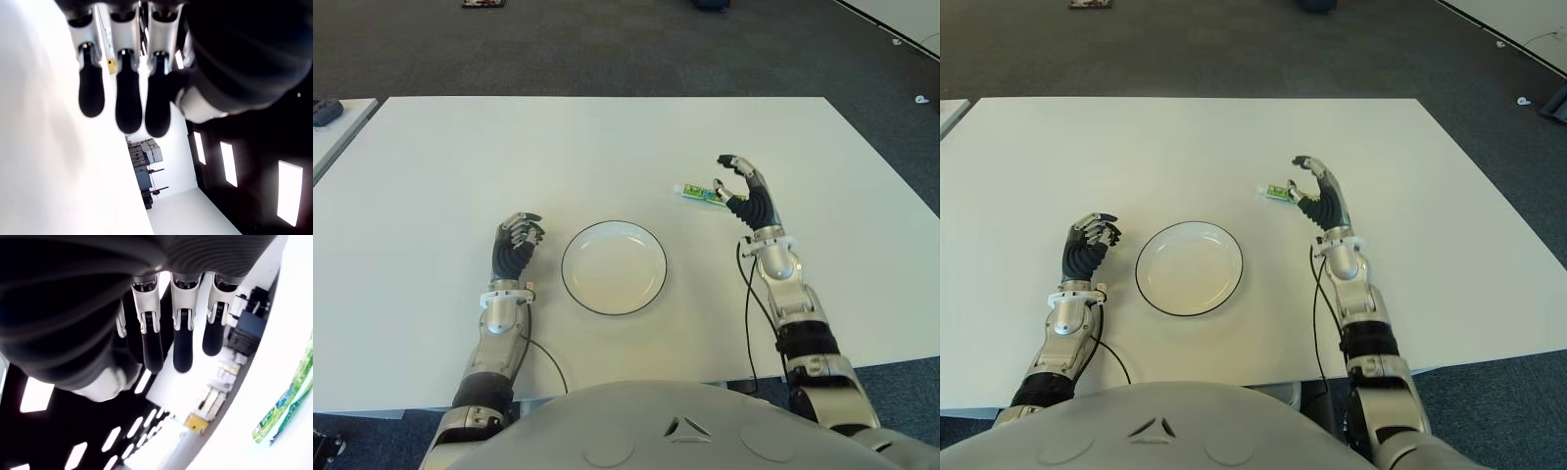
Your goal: Put the toothpaste on the table into the plate.
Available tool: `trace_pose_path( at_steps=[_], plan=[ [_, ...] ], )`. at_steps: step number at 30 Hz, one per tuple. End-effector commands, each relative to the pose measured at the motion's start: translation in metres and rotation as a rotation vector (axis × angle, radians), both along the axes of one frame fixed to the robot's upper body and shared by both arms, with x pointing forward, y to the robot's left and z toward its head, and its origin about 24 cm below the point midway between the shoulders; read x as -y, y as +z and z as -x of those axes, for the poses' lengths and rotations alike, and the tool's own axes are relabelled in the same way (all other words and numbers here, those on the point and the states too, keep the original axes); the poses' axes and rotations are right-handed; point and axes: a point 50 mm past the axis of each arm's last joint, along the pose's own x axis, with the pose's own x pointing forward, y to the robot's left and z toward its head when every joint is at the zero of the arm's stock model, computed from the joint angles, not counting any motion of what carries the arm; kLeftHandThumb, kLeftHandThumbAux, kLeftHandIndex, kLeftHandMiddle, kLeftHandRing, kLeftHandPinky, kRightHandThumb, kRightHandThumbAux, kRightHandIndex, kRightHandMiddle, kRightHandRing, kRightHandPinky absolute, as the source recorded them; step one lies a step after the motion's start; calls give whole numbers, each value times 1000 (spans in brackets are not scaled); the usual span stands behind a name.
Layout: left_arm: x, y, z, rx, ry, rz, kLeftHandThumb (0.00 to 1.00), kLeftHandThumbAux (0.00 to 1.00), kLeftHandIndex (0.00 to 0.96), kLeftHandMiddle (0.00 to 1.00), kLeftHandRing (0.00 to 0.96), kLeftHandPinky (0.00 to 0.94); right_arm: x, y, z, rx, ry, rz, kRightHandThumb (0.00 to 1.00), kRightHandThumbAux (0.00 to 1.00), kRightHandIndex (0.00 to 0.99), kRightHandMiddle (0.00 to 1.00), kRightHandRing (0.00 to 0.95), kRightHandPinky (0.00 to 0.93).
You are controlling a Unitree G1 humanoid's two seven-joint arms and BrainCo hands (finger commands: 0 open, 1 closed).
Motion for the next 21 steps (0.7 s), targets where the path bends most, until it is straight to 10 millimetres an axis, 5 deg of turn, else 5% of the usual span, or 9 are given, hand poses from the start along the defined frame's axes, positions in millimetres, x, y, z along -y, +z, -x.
trace_pose_path(
  at_steps=[1,9,21],
  plan=[
    [2,-10,8,-59,22,18,703,717,429,580,589,563,1,-3,-11,-47,4,76,473,515,76,122,108,76],
    [2,-11,10,-54,27,13,702,717,429,572,582,557,4,4,-30,-142,24,207,439,430,5,27,15,5],
    [3,-11,11,-59,21,15,702,717,428,578,587,561,2,15,-61,-243,20,418,477,322,0,0,0,0]
  ],
)
